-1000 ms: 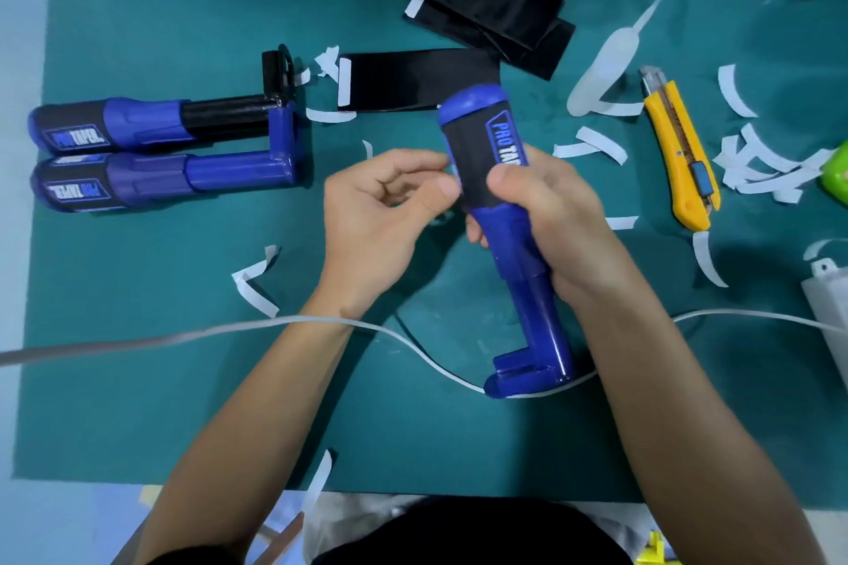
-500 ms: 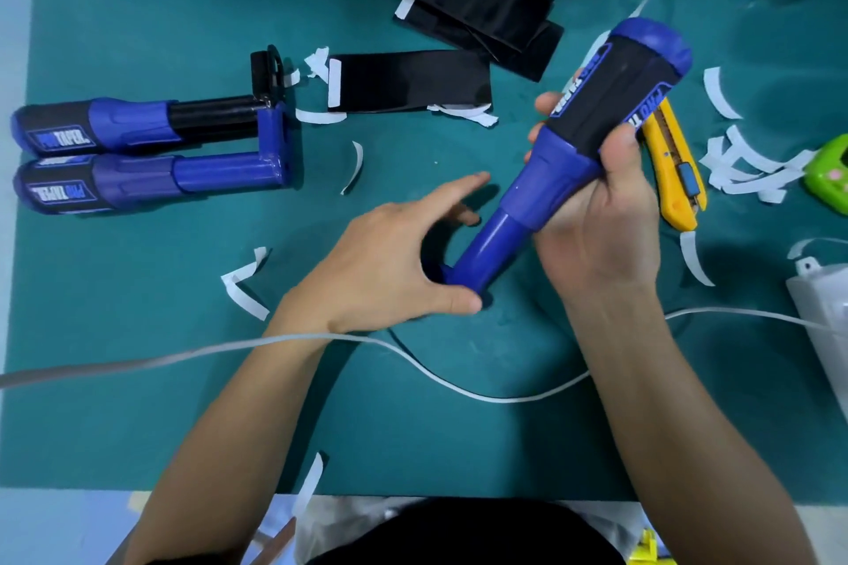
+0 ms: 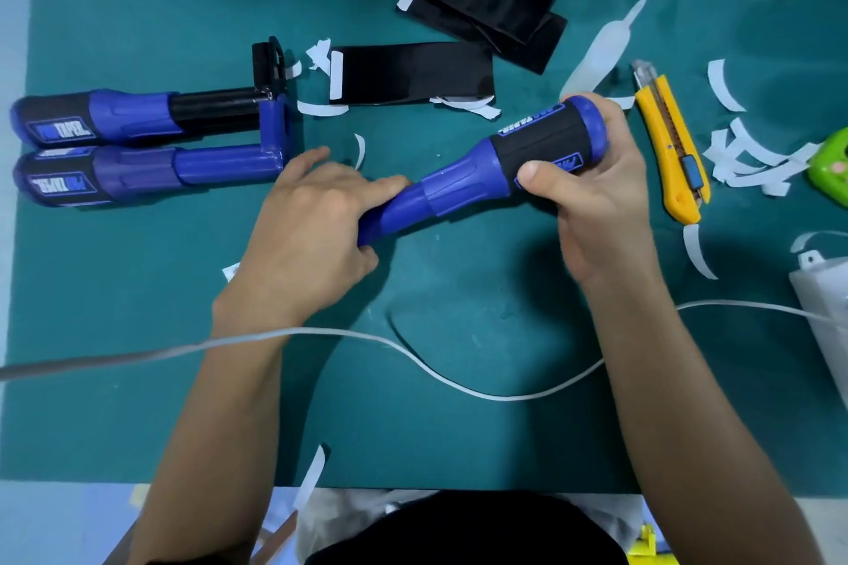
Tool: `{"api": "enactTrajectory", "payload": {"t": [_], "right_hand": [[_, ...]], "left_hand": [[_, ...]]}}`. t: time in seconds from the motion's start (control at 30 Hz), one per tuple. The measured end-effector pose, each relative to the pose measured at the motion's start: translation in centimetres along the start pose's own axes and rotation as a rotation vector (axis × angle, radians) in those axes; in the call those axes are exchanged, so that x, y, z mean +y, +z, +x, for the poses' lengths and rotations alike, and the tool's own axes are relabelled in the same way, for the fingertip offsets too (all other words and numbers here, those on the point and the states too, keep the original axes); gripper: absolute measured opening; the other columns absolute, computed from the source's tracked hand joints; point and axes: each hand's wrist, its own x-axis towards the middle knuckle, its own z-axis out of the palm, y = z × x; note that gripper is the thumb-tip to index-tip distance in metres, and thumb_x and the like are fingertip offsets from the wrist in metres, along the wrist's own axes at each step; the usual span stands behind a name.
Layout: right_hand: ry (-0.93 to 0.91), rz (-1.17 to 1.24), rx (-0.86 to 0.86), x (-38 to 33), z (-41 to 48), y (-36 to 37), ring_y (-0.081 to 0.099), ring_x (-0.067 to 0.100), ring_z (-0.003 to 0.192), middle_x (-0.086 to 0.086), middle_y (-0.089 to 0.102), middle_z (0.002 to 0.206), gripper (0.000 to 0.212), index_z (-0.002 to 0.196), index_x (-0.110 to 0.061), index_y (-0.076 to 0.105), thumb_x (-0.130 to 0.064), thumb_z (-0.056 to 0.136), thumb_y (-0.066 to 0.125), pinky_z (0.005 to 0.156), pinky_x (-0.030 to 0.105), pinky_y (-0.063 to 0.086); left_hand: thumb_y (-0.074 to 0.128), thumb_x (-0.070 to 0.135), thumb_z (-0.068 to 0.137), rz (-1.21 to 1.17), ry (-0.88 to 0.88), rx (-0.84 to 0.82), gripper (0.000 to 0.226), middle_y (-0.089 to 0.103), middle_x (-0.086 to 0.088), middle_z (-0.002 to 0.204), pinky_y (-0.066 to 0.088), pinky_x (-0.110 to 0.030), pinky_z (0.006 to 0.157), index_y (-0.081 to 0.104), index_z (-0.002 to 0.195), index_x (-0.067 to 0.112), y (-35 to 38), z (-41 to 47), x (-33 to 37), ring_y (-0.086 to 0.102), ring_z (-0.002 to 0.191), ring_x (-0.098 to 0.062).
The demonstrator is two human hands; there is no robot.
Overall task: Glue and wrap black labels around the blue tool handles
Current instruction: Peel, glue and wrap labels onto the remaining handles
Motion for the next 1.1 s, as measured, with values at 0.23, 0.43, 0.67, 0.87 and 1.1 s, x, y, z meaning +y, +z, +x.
{"api": "enactTrajectory", "payload": {"t": [0.23,0.43,0.67,0.87,1.1], "right_hand": [[-0.052,-0.337,-0.105,0.3,0.6,-0.9,0.063,0.014,0.076,-0.008,0.064,0.085,0.06,0.108,-0.018,0.059,-0.009,0.058,0.091,0.069,0.026,0.053],[-0.156,-0.547,-0.104,1.1,-0.4,0.4,0.06,0.007,0.078,-0.012,0.065,0.088,0.056,0.104,-0.024,0.06,-0.024,0.059,0.093,0.074,0.017,0.049],[-0.202,-0.778,-0.095,0.9,-1.1,0.8,0.061,0.013,0.101,-0.012,0.065,0.105,0.056,0.109,-0.027,0.062,-0.038,0.062,0.09,0.089,0.027,0.051],[-0.493,-0.87,-0.068,0.5,-1.6,0.5,0.06,0.023,0.113,0.001,0.068,0.121,0.029,0.09,-0.01,0.069,-0.009,0.068,0.089,0.098,0.022,0.044],[-0.579,-0.916,-0.107,0.5,-1.5,0.2,0.058,0.025,0.104,0.005,0.072,0.108,0.014,0.073,-0.006,0.072,-0.002,0.076,0.085,0.093,0.02,0.042]], "left_hand": [[0.087,0.021,0.07,-0.05,-0.015,0.219,0.067,0.073,-0.003,0.122,0.029,-0.055,0.123,0.069,0.134,0.015,1.1,0.1,0.7,0.063,0.119,-0.027],[0.078,0.049,0.085,-0.206,0.075,0.307,0.074,0.063,-0.003,0.145,0.04,-0.039,0.113,0.059,0.146,0.011,3.6,2.1,4.9,0.057,0.134,-0.021],[0.085,0.042,0.084,-0.259,-0.009,0.31,0.06,0.071,-0.001,0.133,0.047,-0.035,0.096,0.069,0.134,0.013,4.7,2.3,3.4,0.065,0.114,-0.019],[0.081,0.048,0.084,-0.267,0.01,0.291,0.061,0.072,-0.004,0.132,0.052,-0.042,0.092,0.07,0.133,0.013,4.7,2.5,3.2,0.07,0.114,-0.026],[0.081,0.05,0.083,-0.279,-0.018,0.263,0.062,0.072,-0.002,0.132,0.052,-0.043,0.093,0.071,0.133,0.015,4.6,2.7,3.1,0.071,0.113,-0.027]]}}
